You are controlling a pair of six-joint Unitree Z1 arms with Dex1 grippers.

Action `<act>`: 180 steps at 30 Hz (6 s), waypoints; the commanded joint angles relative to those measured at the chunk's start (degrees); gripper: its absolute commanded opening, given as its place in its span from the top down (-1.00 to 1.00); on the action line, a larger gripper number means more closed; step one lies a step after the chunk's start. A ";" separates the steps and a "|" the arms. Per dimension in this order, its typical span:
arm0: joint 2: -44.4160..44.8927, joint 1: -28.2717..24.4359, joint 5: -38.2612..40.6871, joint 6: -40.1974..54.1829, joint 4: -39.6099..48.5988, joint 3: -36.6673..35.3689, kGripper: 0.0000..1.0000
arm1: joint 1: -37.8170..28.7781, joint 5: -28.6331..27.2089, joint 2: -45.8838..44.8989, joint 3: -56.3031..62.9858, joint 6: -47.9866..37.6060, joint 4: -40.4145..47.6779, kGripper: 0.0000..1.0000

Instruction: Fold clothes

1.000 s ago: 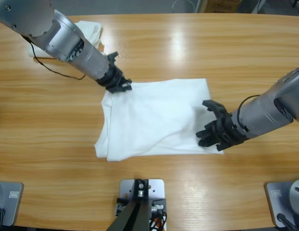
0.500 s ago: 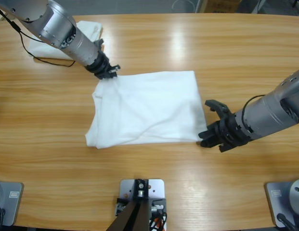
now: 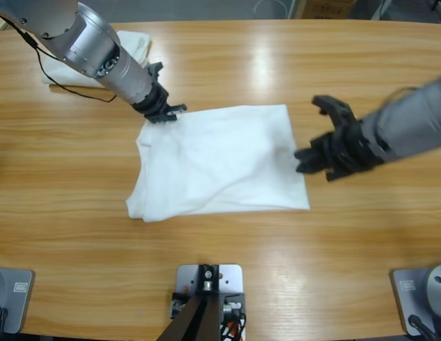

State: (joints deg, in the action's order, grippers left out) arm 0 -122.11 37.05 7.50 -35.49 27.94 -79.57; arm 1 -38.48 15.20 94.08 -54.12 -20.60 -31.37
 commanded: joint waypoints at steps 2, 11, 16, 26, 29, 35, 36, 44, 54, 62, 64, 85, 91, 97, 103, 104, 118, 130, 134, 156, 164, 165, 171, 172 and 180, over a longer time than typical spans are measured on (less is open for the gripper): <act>-5.93 2.60 -5.16 0.52 2.73 -0.99 1.00 | -0.96 -4.64 10.58 -3.54 -2.42 -5.93 1.00; -6.30 2.71 -5.48 0.51 3.08 -1.46 1.00 | -2.74 -3.02 11.21 -3.96 -3.51 -3.34 1.00; -6.38 2.69 -5.53 0.72 3.26 -1.71 1.00 | -6.15 -1.86 14.34 -3.84 -4.94 -1.31 1.00; -6.56 2.76 -5.56 0.82 3.44 -1.90 1.00 | -6.34 -4.78 15.24 1.33 -9.37 -2.08 1.00; -6.60 2.76 -5.56 0.98 3.52 -1.96 1.00 | -6.34 -5.52 14.10 2.79 -10.84 -3.71 1.00; -6.74 2.76 -5.56 1.18 4.05 -2.34 1.00 | -6.34 -5.80 13.50 2.70 -11.21 -6.67 1.00; -6.74 2.76 -5.56 1.21 4.05 -2.36 1.00 | -6.34 -5.80 13.41 2.65 -11.11 -7.18 1.00; -0.64 2.06 -7.37 1.23 6.49 -2.62 1.00 | -6.34 -5.20 10.16 1.29 -8.91 -8.97 1.00; 18.65 20.92 -9.92 -7.98 15.92 -0.23 1.00 | -6.27 -5.29 5.38 -10.99 -6.70 -15.10 1.00; 10.82 32.56 -10.68 -21.08 15.56 3.86 1.00 | 5.07 -3.86 11.57 -14.93 1.36 -15.33 1.00; 10.37 32.56 -11.01 -21.11 15.56 4.42 1.00 | 7.91 -3.48 12.99 -17.16 3.13 -16.21 1.00; 2.46 30.29 -10.47 -19.80 15.39 5.57 1.00 | 11.47 0.78 31.75 -29.70 4.08 -12.93 1.00; 1.17 29.25 -10.31 -18.37 13.37 8.41 1.00 | 13.52 0.18 33.03 -30.51 4.98 -13.10 1.00; 0.98 28.95 -10.40 -18.21 13.30 8.99 1.00 | 13.63 0.18 35.12 -30.52 5.49 -13.10 1.00; 6.20 26.93 -12.33 -18.25 14.53 11.63 1.00 | 15.56 0.02 36.60 -31.00 7.16 -13.22 1.00; 7.45 26.30 -12.72 -18.14 15.09 12.12 1.00 | 15.97 0.00 36.77 -31.16 7.47 -13.28 1.00; 17.89 21.20 -16.73 -18.28 18.29 17.26 1.00 | 17.30 -0.51 35.09 -31.67 9.97 -15.05 1.00; 15.55 12.99 -18.11 -7.93 18.34 -1.29 1.00 | 16.11 2.90 9.21 -28.06 6.40 -20.69 -1.00; 13.13 12.87 -16.09 -6.54 18.48 -3.91 1.00 | 21.43 10.36 6.40 -14.93 7.68 -13.79 -1.00; 6.17 12.87 -13.37 -5.03 22.12 -6.12 1.00 | 31.63 30.04 18.79 19.98 1.92 32.97 -0.54; 6.10 12.87 -13.39 -5.03 22.51 -6.12 1.00 | 31.01 31.82 22.03 21.07 1.79 37.21 -0.24; 5.99 12.87 -13.39 -5.03 22.74 -6.12 1.00 | 30.91 32.01 22.45 21.46 1.79 38.37 -0.09; 5.83 12.87 -13.39 -4.94 23.30 -6.12 1.00 | 30.22 33.88 25.58 24.78 1.79 47.03 0.13; 5.76 12.87 -13.39 -4.94 23.30 -6.12 1.00 | 30.22 34.32 25.33 24.94 1.79 47.46 0.27; 5.29 12.87 -13.30 -4.94 23.32 -6.16 1.00 | 29.75 35.90 24.52 25.99 1.28 48.93 1.00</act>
State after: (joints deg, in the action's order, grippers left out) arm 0 -113.28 50.32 -6.39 -41.21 50.57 -85.64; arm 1 -7.59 50.62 114.12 -30.55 -18.05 17.13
